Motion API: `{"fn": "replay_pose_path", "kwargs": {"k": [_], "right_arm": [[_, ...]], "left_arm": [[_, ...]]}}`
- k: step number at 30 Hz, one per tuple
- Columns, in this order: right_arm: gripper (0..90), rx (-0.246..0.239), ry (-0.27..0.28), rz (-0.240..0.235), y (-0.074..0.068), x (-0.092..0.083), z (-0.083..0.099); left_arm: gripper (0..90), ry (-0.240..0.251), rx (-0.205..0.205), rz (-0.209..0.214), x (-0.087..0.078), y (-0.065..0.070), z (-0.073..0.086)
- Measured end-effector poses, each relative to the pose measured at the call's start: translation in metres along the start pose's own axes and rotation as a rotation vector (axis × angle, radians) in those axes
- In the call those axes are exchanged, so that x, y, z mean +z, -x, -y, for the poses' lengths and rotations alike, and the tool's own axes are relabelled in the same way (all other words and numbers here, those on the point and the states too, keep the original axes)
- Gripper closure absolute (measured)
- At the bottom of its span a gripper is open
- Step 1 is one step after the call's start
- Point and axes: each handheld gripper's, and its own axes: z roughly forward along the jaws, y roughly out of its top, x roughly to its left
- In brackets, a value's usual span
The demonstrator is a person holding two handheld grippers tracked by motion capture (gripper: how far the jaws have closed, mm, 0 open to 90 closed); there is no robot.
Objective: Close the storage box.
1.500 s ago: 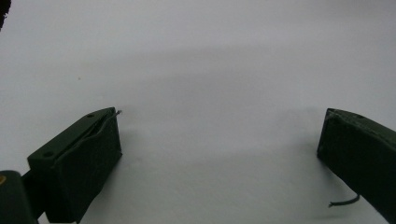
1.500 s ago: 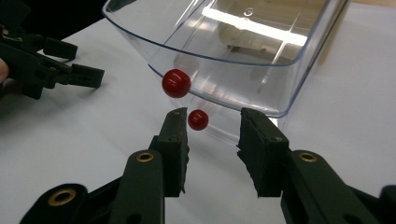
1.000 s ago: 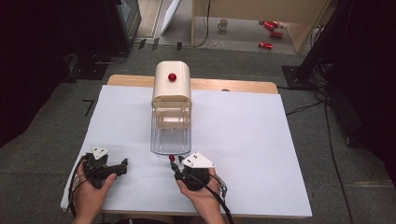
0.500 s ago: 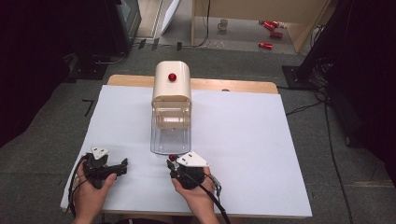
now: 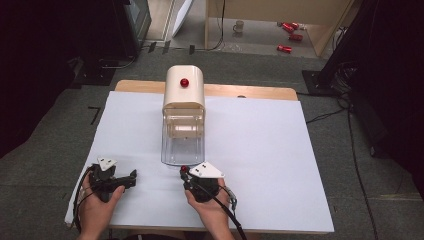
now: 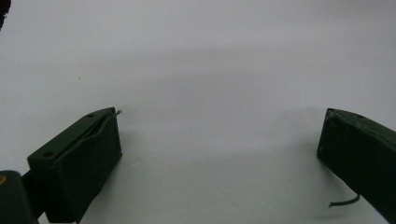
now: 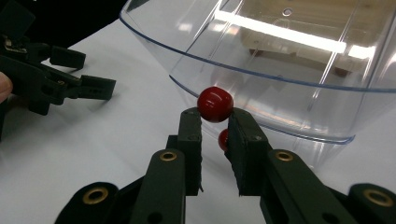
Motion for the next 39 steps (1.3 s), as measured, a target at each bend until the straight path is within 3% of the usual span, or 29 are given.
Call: {"fn": "replay_pose_path", "kwargs": {"k": [15,26,39], "right_arm": [[77.0,0.006,0.029,-0.008,0.003,-0.008,-0.014],[77.1,0.009,0.06,-0.002,0.009,-0.009,-0.037],[77.6,0.017,0.072,0.019,0.022,0.003,-0.062]], "left_arm": [[0.0,0.0,0.0,0.0,0.0,0.0,0.0],[0.0,-0.001,0.0,0.0,0.0,0.0,0.0],[0.0,0.001,-0.001,0.0,0.0,0.0,0.0]]}}
